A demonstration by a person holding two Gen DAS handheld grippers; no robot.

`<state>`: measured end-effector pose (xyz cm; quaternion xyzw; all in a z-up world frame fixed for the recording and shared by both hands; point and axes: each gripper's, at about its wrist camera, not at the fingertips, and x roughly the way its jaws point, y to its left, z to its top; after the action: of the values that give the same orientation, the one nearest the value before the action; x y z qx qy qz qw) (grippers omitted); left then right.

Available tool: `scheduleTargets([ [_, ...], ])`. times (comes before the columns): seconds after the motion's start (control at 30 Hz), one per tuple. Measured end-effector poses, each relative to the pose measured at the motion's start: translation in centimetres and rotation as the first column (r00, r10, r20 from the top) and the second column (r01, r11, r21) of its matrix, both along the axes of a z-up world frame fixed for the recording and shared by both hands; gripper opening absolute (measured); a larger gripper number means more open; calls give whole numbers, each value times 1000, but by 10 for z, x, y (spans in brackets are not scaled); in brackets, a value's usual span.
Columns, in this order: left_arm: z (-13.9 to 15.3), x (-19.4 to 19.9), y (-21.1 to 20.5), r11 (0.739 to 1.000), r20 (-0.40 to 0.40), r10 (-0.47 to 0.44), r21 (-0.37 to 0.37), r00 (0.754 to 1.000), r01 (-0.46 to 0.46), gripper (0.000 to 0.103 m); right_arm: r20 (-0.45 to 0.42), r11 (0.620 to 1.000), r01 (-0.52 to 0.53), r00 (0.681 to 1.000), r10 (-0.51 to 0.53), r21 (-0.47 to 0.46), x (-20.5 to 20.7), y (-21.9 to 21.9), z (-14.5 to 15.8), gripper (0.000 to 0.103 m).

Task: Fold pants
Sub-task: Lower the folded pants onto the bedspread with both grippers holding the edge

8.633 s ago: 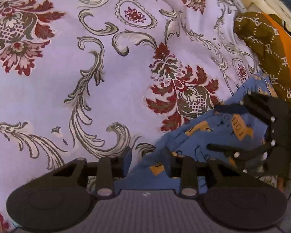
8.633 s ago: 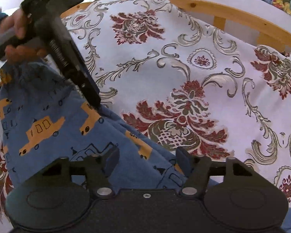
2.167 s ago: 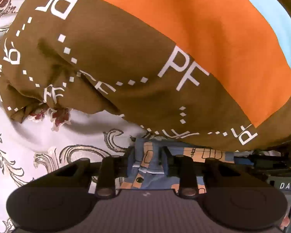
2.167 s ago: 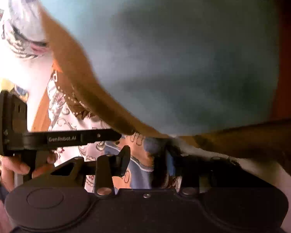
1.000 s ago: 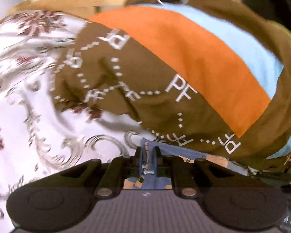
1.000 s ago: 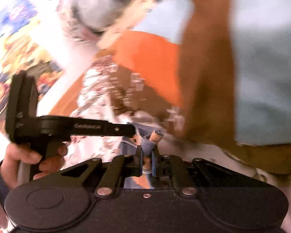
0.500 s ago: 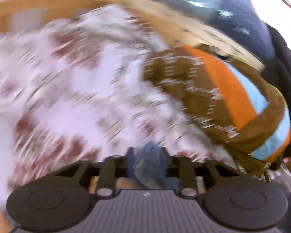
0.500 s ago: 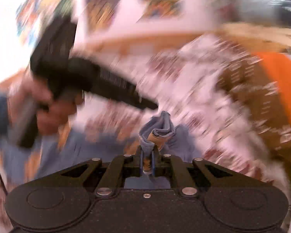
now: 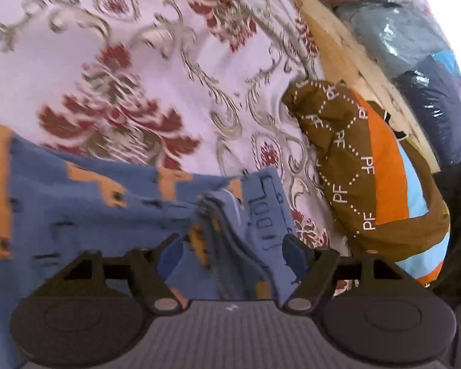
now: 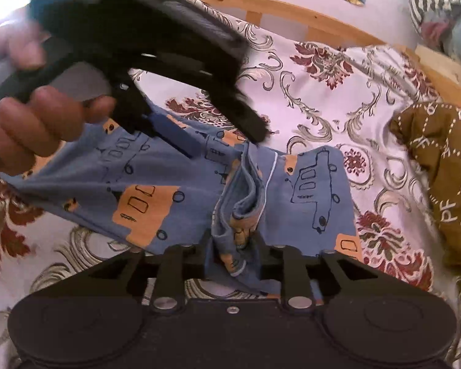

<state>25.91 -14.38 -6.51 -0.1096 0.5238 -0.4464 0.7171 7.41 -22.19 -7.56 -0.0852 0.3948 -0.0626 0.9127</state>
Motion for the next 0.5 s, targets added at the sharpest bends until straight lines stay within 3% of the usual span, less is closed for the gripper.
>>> scheduleTargets([
  [0.1,-8,-2,-11,1000,-27,-12,3,1000,12,69,6,999,-20,1000,20,-46,2,3,-5,28],
  [0.13,-10,-3,-11,1000,-38,-11,-2,999,11,69,7,999,-26,1000,27,-41,2,3,-4,15],
  [0.17,-11,-3,-9,1000,-50,-8,-12,999,7,69,12,999,-26,1000,26,-37,2,3,-3,13],
  [0.4,-31,13,-2,997,-192,53,-50,980,-64,67,65,1000,-30,997,30,-5,-8,-1,12,10],
  [0.43,-34,15,-3,996,-212,62,-43,975,-73,57,62,999,-34,997,34,-7,-9,0,12,10],
  [0.47,-38,16,-4,996,-229,69,-40,971,-80,37,58,999,-37,998,37,-8,-9,0,12,10],
  [0.5,-39,17,-5,996,-237,73,-34,969,-84,27,56,999,-40,998,40,-8,-9,1,12,10],
])
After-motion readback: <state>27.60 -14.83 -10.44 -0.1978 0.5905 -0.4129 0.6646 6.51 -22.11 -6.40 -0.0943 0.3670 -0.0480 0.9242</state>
